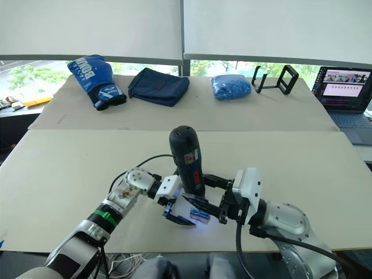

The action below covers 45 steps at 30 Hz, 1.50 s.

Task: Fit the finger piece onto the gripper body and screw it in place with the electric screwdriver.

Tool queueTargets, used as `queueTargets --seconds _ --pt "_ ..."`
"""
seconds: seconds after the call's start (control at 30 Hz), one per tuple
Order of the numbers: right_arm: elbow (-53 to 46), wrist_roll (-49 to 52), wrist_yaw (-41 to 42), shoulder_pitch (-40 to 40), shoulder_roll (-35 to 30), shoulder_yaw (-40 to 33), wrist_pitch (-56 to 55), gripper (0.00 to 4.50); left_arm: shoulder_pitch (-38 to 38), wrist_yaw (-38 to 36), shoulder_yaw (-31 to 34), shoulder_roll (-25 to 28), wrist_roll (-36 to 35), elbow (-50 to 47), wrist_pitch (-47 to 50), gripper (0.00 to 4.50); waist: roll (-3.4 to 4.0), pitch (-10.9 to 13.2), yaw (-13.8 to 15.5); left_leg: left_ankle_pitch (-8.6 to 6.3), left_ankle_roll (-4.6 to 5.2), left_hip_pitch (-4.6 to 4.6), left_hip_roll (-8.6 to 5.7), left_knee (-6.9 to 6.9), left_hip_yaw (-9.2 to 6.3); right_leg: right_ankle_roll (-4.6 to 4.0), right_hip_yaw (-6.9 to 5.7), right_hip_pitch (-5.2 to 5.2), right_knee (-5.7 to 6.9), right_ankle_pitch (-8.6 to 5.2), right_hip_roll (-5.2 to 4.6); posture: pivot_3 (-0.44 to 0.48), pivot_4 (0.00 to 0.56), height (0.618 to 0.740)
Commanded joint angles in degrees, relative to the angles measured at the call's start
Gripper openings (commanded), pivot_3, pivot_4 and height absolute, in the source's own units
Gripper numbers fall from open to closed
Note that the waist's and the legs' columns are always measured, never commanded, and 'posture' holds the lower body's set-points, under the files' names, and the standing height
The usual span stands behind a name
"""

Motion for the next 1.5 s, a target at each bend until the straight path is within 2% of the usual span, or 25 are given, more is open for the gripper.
queueTargets --seconds 0.03,1.27,1.5 --pt "-1.9 0.46 0.1 -0.86 0.22 -0.33 -2.05 1.9 -1.16 -0.26 0.78 -0.36 -0.12 0.14 -1.41 4.5 0.0 0.0 0.0 0.0 0.0 0.0 0.0 0.0 0.0 0.0 0.0 0.0 0.0 0.0 0.0 0.0 0.15 0.74" --pt "0.72 -0.63 0.11 -0.74 0.46 -0.14 -2.41 1.9 -1.29 -0.45 1.22 -0.62 -0.33 -0.19 -1.04 4.5 0.0 0.0 0.01 0.0 0.0 0.0 -0.01 0.02 0.0 0.0 -0.01 0.01 0.01 0.0 0.0 0.0 0.15 0.74" --pt "-2.76 2.91 -1.42 -3.14 -0.82 -1.48 0.1 1.9 0.09 0.21 2.36 0.89 -1.11 -3.07 0.75 4.5 0.0 0.0 -0.02 0.0 0.0 0.01 -0.01 0.02 0.0 0.0 0.0 0.01 0.01 0.0 0.0 0.0 0.15 0.74"
